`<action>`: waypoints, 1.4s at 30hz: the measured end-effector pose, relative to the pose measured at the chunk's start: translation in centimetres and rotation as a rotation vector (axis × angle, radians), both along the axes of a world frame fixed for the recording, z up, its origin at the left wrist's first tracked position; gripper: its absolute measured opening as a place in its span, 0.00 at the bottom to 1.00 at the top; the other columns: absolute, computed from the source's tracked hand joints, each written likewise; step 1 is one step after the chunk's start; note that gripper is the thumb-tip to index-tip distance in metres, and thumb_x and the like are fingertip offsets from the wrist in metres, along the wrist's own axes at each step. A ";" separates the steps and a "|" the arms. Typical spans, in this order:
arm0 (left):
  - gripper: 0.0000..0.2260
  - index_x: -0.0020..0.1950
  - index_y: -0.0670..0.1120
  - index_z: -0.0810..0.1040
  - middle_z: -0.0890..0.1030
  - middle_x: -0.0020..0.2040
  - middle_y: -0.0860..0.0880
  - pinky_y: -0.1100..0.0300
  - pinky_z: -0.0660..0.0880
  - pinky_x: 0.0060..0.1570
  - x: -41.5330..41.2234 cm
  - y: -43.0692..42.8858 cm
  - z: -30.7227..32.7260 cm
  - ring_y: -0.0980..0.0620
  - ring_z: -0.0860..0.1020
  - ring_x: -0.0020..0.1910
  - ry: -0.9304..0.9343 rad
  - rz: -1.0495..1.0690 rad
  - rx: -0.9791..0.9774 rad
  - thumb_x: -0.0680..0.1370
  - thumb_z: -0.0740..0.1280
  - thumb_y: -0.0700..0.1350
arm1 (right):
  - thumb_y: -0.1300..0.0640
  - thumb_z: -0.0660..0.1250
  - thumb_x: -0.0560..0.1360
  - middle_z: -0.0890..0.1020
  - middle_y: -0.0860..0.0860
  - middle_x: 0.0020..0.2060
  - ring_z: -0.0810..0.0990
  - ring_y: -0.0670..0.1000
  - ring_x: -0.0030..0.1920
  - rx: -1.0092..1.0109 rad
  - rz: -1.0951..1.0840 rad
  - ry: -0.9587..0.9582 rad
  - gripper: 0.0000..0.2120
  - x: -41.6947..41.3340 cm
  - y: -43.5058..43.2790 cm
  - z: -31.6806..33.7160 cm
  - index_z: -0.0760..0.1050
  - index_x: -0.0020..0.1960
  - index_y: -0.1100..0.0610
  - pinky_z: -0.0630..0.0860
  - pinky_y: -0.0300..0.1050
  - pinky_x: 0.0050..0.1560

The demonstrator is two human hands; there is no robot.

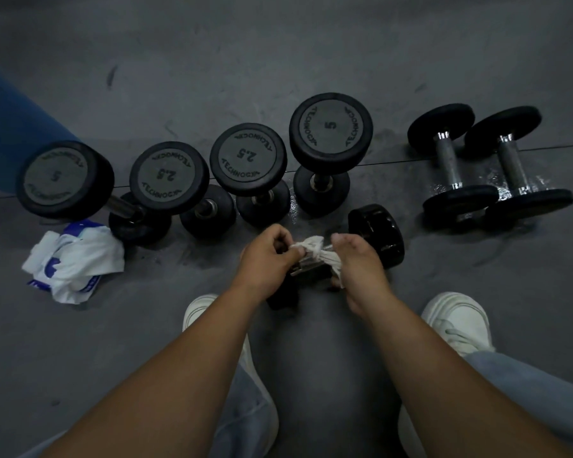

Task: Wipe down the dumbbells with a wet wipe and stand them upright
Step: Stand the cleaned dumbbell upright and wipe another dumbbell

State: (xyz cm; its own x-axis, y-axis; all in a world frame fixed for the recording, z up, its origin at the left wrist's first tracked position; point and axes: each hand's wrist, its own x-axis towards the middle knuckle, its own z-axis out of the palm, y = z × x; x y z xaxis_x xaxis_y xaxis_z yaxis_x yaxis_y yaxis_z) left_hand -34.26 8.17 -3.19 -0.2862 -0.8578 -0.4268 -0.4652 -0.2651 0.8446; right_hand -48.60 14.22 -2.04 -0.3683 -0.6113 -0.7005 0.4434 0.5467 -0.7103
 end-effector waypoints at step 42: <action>0.10 0.39 0.51 0.75 0.77 0.35 0.55 0.56 0.72 0.43 -0.4 -2.6 2.9 0.57 0.74 0.36 0.009 0.240 -0.127 0.81 0.64 0.45 | 0.57 0.65 0.78 0.75 0.50 0.47 0.73 0.41 0.39 -0.137 0.222 0.864 0.09 -0.4 -0.9 2.0 0.82 0.44 0.58 0.65 0.22 0.42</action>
